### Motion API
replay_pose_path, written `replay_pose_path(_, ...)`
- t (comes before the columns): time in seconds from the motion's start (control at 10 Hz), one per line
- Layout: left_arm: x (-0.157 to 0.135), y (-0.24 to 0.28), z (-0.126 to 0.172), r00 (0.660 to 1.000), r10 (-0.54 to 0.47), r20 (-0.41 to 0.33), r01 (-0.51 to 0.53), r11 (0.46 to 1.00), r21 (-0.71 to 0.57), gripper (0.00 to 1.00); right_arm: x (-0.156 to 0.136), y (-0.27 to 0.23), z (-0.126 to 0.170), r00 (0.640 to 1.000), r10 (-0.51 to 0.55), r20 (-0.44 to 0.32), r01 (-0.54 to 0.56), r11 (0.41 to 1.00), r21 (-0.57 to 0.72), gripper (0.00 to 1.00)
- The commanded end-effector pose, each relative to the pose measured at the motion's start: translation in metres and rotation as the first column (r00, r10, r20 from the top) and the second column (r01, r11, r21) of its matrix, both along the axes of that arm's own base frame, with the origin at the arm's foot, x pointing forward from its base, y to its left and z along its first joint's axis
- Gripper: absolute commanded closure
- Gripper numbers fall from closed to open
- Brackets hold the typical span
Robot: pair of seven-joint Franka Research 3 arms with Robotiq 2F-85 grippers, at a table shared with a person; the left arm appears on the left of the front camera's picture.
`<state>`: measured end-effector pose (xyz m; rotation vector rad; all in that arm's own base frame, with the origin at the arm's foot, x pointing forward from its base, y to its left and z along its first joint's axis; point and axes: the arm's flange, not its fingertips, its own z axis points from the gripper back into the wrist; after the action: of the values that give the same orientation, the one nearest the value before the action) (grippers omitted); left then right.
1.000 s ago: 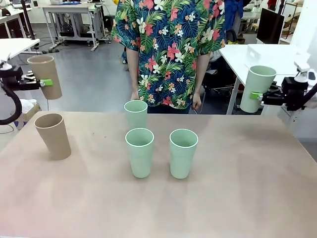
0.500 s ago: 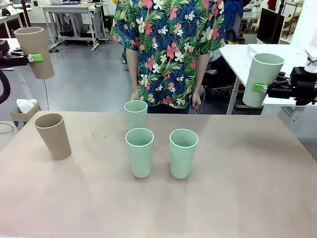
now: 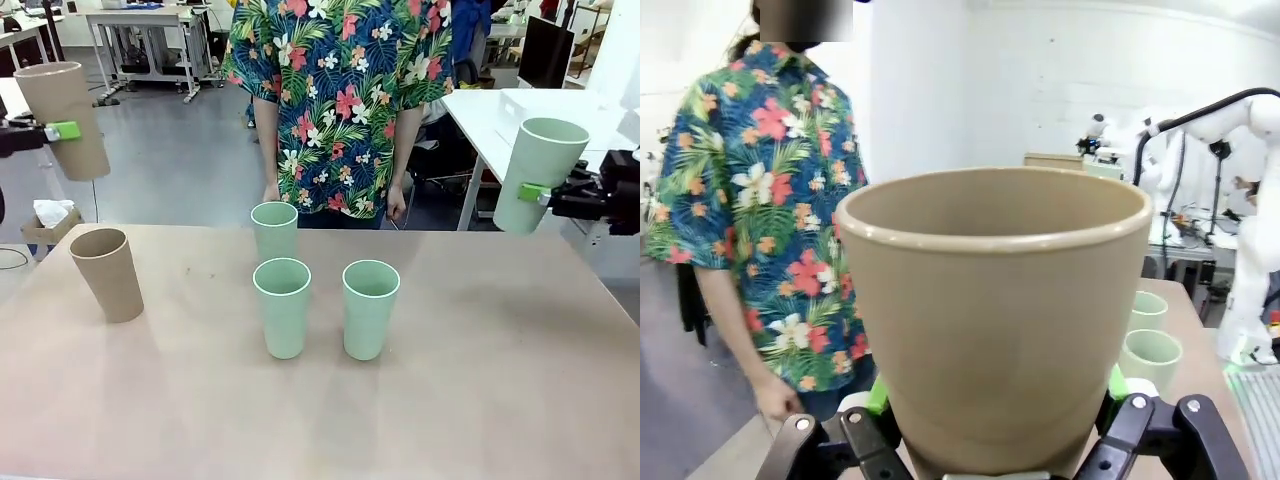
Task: Stack the cups and store them in the basket.
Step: Pick up two Reusable plastic cups , one in each hand.
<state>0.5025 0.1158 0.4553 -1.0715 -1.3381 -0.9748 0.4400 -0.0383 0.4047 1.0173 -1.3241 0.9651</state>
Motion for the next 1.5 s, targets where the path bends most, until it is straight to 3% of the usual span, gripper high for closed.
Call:
replay_pose_path(0.0, -0.027, -0.025, -0.011, 0.998, -0.060, 0.006, 0.060, 0.998, -0.005, 0.15, -0.023, 0.000, 0.003, 1.000, 0.023, 0.018, -0.022, 0.999, -0.023, 0.15)
replay_pose_path(0.3, -0.065, -0.052, -0.032, 0.992, -0.127, -0.012, 0.127, 0.992, -0.013, 0.15, -0.048, -0.007, -0.003, 0.998, 0.057, 0.022, -0.056, 0.998, -0.040, 0.15)
replay_pose_path(0.7, -0.090, -0.068, -0.052, 0.992, -0.124, 0.025, 0.124, 0.992, 0.011, 0.15, -0.072, -0.010, -0.016, 0.996, 0.081, 0.047, -0.078, 0.995, -0.059, 0.15)
replay_pose_path(1.4, -0.095, -0.082, -0.066, 0.991, -0.137, -0.007, 0.137, 0.990, 0.031, 0.15, -0.089, -0.003, -0.019, 0.996, 0.069, 0.048, -0.066, 0.996, -0.057, 0.15)
